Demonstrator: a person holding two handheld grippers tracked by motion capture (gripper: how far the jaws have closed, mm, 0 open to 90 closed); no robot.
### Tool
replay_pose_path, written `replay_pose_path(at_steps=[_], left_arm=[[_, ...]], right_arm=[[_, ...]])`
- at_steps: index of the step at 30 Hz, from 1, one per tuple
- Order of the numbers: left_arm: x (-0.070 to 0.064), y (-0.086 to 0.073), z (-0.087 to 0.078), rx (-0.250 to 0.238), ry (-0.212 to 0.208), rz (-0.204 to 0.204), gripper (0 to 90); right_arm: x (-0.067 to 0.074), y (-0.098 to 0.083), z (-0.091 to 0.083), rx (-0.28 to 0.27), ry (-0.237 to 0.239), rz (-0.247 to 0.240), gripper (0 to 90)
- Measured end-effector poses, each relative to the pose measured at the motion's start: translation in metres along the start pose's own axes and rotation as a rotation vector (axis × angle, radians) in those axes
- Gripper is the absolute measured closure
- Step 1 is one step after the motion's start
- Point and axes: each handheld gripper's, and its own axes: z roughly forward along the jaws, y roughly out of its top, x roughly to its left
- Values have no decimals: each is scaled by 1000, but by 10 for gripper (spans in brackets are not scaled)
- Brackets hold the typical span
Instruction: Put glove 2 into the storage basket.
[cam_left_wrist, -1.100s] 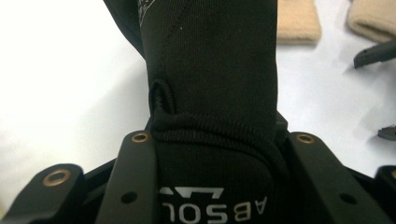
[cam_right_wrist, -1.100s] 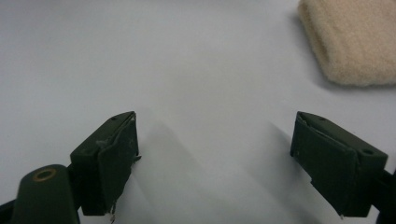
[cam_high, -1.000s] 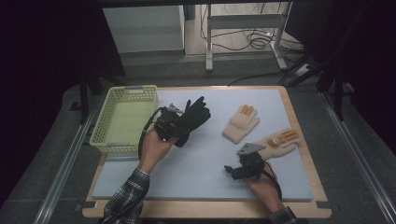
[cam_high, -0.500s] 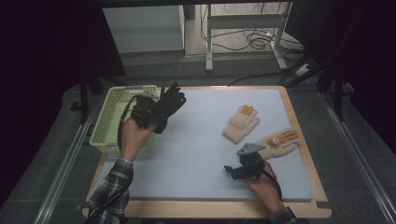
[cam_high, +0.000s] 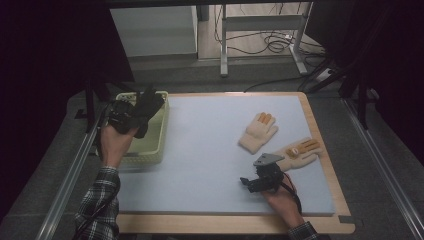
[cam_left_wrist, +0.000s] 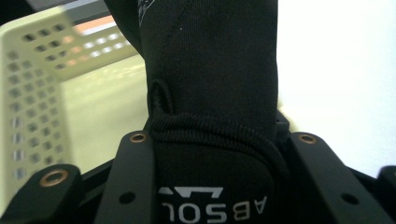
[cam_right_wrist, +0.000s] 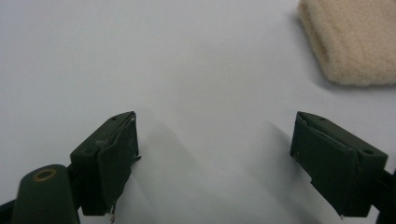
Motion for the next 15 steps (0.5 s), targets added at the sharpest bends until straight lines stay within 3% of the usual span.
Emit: replay_pose_path(at_steps=[9,15], left_arm=[[38,-14,18,42,47,-76,595],[51,-23,35,94,67,-105,589]], right_arm=[[0,0,0,-3,1,3,149],[0,0,0,-3,0,3,149]])
